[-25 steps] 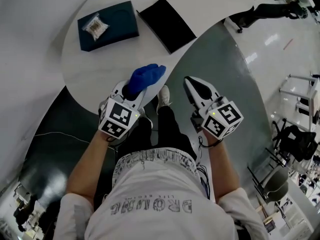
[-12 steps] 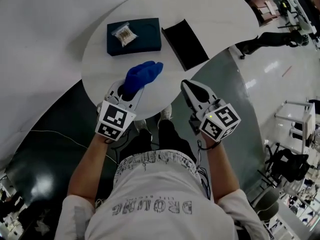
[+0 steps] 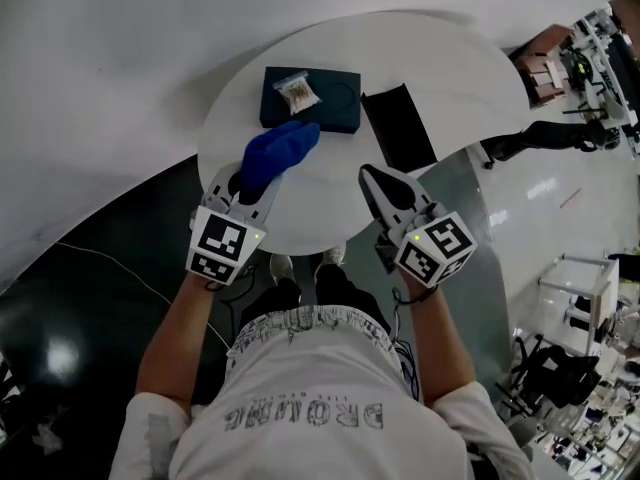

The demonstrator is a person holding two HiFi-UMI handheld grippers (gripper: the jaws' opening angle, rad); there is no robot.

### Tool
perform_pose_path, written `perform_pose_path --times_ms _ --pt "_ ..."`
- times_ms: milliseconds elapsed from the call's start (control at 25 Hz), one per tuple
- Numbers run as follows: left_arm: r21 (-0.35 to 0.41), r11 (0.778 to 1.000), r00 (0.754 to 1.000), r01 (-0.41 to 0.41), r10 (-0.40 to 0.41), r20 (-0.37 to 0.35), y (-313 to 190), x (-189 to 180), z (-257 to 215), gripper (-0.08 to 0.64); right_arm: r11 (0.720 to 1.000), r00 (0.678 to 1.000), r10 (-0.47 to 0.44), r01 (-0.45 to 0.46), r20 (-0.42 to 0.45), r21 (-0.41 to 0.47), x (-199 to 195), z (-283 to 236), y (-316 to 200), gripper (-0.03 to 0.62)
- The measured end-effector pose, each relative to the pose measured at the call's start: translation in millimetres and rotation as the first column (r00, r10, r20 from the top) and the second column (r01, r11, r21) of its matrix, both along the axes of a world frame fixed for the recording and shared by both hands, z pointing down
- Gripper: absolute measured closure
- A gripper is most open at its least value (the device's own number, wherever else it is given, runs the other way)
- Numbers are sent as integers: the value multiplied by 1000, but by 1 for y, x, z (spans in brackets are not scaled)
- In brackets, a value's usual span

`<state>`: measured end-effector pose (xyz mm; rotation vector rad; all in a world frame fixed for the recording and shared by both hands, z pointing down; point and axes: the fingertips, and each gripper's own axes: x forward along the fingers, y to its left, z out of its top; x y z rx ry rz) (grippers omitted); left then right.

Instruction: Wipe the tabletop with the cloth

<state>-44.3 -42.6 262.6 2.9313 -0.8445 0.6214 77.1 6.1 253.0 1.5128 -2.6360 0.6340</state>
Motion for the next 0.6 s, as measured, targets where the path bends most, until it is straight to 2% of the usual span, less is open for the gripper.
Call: perform_pose_path --times_ms 280,600 --pt "38 996 996 80 -78 -48 -18 -36 -26 486 999 999 -44 45 -17 26 -24 -19 -18 584" --pt "88 988 989 129 -122 -85 -31 -57 -45 486 996 997 -68 71 -49 59 -36 -36 -32 584"
